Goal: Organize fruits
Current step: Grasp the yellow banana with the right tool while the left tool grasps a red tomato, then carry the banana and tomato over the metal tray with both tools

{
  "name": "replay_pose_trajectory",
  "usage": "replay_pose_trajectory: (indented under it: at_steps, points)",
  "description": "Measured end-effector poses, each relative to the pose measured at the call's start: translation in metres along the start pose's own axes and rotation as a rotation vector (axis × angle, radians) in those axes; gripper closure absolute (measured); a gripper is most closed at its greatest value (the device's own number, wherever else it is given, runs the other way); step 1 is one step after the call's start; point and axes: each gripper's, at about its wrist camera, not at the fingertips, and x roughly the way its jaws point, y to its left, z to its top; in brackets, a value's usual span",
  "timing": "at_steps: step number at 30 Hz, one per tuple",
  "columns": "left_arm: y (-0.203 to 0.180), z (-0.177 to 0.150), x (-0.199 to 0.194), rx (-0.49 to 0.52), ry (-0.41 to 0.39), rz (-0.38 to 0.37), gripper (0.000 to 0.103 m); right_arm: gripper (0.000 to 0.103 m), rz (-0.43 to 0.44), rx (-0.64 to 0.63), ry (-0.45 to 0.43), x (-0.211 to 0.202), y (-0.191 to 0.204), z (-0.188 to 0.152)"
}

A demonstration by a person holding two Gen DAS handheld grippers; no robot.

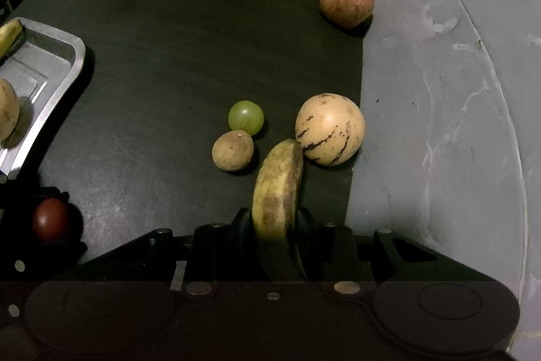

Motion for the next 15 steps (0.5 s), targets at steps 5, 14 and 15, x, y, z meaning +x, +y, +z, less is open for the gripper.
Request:
replay_pose_trajectory:
  at_steps: [5, 14, 15]
  points:
    - [0.001, 0.001, 0.0, -0.018, 0.001, -0.001, 0.07, 0.07, 0.011, 0.023, 0.01, 0.0, -0.002, -0.001]
    - [0.004, 0.0, -0.001, -0.073, 0.0, -0.028, 0.07, 0.072, 0.053, 0.029, 0.009, -0.007, 0.005, -0.006]
    - [0.005, 0.0, -0.001, -0.079, 0.001, -0.03, 0.07, 0.072, 0.059, 0.027, 0.008, -0.01, 0.008, -0.008]
